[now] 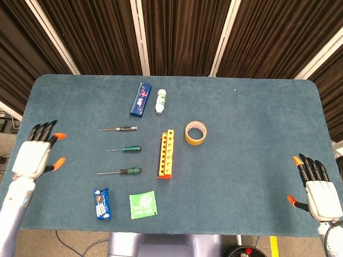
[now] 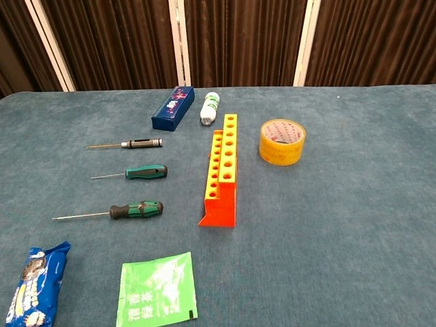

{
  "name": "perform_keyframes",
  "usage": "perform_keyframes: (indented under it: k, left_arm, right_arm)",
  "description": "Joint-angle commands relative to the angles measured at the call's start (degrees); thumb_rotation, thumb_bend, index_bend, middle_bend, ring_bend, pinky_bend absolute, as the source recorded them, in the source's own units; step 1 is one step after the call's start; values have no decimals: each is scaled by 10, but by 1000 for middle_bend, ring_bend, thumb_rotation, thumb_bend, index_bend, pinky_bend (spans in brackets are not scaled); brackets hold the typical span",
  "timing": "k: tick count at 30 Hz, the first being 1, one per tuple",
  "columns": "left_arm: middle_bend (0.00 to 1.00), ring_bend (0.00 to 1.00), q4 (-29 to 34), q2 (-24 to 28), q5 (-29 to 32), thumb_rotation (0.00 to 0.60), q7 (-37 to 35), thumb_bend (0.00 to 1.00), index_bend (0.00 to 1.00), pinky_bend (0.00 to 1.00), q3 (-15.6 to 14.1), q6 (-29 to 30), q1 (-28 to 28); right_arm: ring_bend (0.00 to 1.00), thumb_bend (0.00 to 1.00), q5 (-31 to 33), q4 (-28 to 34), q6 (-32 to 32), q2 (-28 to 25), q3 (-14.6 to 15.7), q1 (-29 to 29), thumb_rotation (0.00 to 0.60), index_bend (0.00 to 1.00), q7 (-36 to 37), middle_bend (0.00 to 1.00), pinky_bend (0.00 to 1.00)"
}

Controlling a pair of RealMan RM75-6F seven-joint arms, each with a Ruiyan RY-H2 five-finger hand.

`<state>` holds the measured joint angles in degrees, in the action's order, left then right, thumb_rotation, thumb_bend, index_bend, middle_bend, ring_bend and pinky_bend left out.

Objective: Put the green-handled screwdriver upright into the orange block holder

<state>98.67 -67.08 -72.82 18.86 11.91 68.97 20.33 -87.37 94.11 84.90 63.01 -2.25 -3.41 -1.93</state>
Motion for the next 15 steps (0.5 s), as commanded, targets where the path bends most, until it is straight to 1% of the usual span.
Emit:
perform_keyframes:
  k: [1,5,7,10,12,15]
  left_arm:
    - [0,0,-8,-41,60,600,66,241,312,0,31,-42,57]
    - [0,0,-24,-80,125,600,110,241,333,0,46,-68,97]
    - [0,0,-31,-99,159,600,132,233,373,0,52,-75,115]
    - [0,0,-48,-133,206,600,165,179,425,0,59,-77,145]
    - [0,0,-62,-153,228,600,183,155,444,0,60,-77,162]
    - [0,0,-82,-178,257,600,204,152,447,0,63,-76,184]
  right_arm:
    - [0,65,2,1,0,-1,-1,0,600,0,3,0,0]
    - [0,64,6,1,-2,-3,-2,1,600,0,9,0,0]
    - [0,64,6,3,-1,-5,-2,1,600,0,11,0,0]
    - [0,64,6,4,-1,-6,-2,2,600,0,15,0,0]
    - [0,65,6,4,-1,-6,-2,2,600,0,17,0,0]
    - [0,64,7,4,-1,-7,-2,2,600,0,20,0,0]
